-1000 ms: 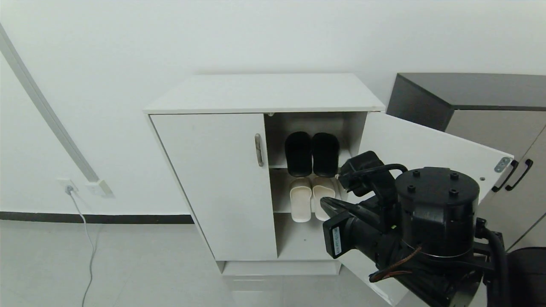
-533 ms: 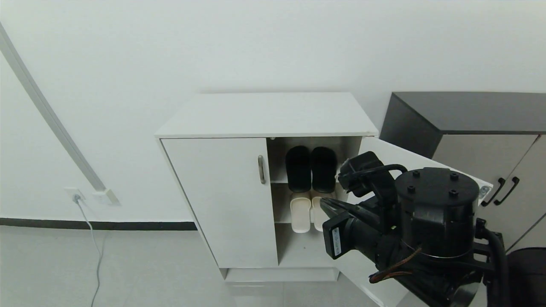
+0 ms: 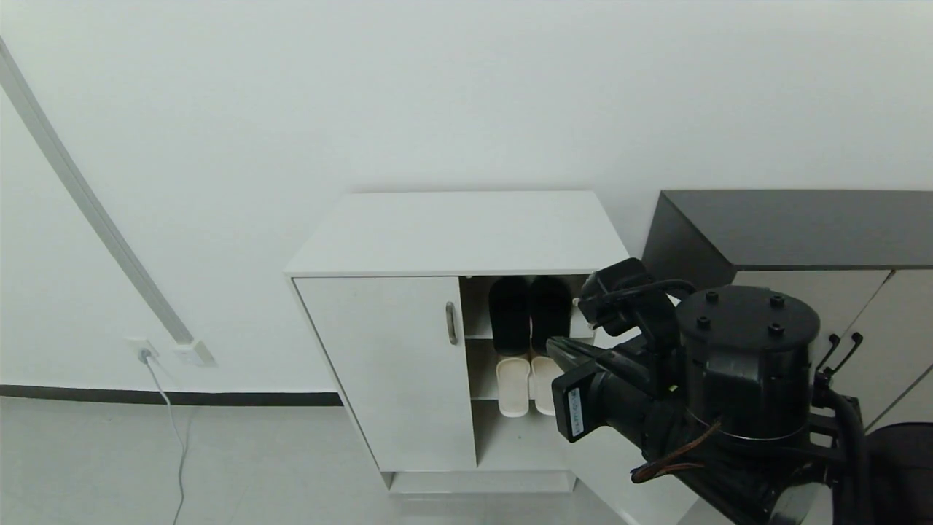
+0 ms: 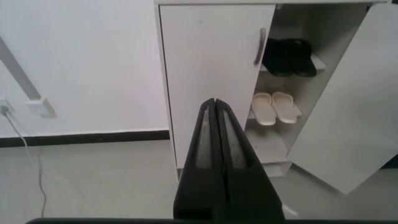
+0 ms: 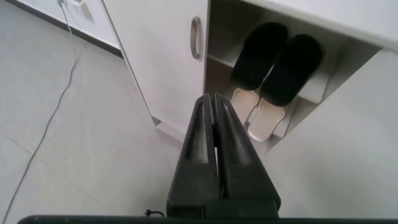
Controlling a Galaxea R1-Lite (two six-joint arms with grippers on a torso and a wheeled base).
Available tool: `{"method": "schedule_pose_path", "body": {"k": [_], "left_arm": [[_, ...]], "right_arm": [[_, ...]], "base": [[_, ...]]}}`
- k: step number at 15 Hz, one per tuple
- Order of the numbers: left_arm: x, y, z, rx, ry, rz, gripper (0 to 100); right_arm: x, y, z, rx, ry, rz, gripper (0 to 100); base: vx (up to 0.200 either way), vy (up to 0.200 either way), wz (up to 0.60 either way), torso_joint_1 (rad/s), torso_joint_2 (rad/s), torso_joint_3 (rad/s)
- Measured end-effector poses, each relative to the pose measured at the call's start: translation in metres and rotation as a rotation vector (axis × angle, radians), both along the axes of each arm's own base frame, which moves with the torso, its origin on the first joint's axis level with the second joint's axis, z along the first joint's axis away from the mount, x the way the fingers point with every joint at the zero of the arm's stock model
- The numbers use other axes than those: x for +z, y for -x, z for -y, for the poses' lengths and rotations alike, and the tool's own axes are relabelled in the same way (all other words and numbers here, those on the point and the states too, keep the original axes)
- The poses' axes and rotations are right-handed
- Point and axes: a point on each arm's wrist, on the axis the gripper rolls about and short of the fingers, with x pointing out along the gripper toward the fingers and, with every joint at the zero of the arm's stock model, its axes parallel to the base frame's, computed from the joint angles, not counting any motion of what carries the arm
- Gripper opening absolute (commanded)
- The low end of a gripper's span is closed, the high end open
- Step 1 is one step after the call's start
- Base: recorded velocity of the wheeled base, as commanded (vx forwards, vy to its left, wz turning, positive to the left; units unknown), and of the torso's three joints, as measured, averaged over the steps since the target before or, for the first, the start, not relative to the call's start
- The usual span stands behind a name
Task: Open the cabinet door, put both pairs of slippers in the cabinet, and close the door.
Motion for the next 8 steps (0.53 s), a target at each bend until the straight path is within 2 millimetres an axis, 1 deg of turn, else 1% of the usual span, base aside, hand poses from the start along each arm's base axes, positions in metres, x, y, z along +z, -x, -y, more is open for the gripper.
{"method": "schedule_pose_path", "body": {"k": [2, 5, 7, 8], "left_arm": [[0.0001, 0.0, 0.0, 0.0, 0.0, 0.001, 0], [0.0, 0.0, 0.0, 0.0, 0.0, 0.0, 0], [0.0001, 0.0, 0.0, 0.0, 0.0, 0.001, 0], [0.0, 0.0, 0.0, 0.0, 0.0, 0.0, 0]], "right_arm": [[0.0002, -0.0001, 0.0001, 0.0, -0.001, 0.0, 0], [0.0007, -0.001, 0.0009, -0.004, -0.001, 0.001, 0], [0.0003, -0.0016, 0.0016, -0.004, 0.005, 0.004, 0], [-0.0001, -0.0016, 0.0018, -0.003, 0.011, 0.006, 0]], "base": [[0.0, 0.0, 0.0, 0.251, -0.57, -0.325], [0.0, 0.0, 0.0, 0.193, -0.42, -0.232], [0.0, 0.0, 0.0, 0.149, -0.32, -0.156], [0.0, 0.0, 0.0, 0.032, -0.08, -0.027]]}}
